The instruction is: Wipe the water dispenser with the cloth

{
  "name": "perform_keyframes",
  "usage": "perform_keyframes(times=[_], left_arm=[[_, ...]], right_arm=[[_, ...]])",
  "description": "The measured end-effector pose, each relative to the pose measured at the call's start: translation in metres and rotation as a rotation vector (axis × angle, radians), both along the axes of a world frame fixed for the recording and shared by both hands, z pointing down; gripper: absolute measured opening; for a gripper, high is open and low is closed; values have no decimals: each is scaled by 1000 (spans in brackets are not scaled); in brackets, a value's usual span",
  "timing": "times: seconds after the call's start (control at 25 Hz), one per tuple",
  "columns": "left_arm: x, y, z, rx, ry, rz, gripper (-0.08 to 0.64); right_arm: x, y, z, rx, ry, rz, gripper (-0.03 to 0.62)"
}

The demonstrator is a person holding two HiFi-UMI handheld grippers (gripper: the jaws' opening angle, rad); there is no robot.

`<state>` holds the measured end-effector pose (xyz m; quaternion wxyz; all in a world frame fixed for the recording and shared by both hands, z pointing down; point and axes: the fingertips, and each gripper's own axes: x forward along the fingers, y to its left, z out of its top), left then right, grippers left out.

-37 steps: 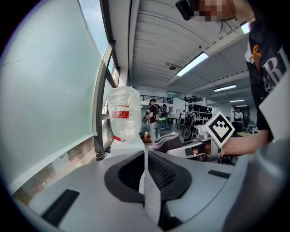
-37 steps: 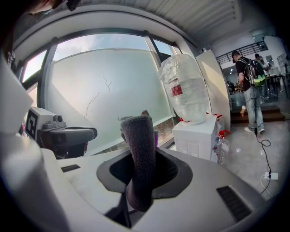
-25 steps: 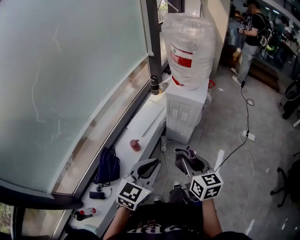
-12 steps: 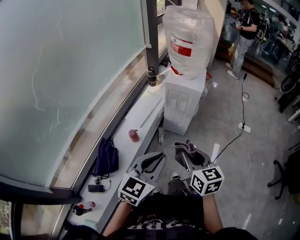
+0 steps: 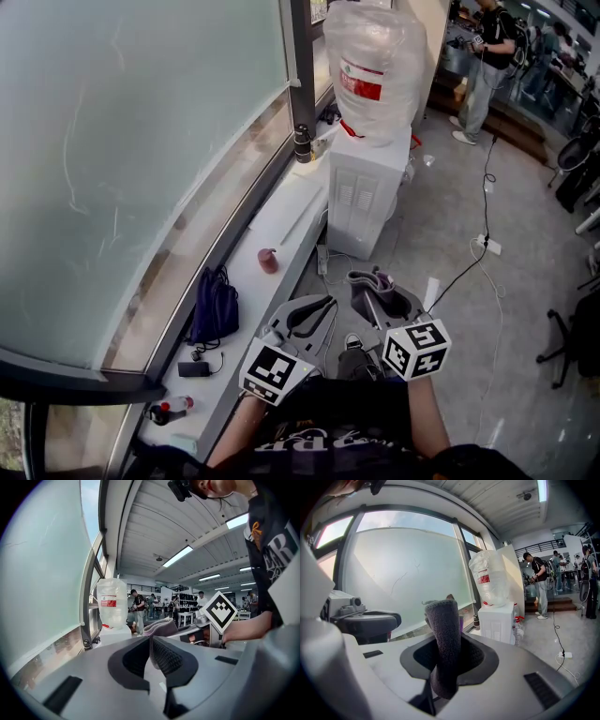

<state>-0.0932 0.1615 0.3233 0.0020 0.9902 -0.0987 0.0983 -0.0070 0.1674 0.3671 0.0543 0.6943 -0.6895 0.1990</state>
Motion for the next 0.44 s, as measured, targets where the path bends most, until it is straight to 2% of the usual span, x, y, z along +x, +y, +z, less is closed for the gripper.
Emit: perform_keyframes(times=[0.44], left_arm=[[-4, 0, 1, 14, -7, 11, 23]], right_arm=[[-1, -1, -5, 8, 13, 14, 103]])
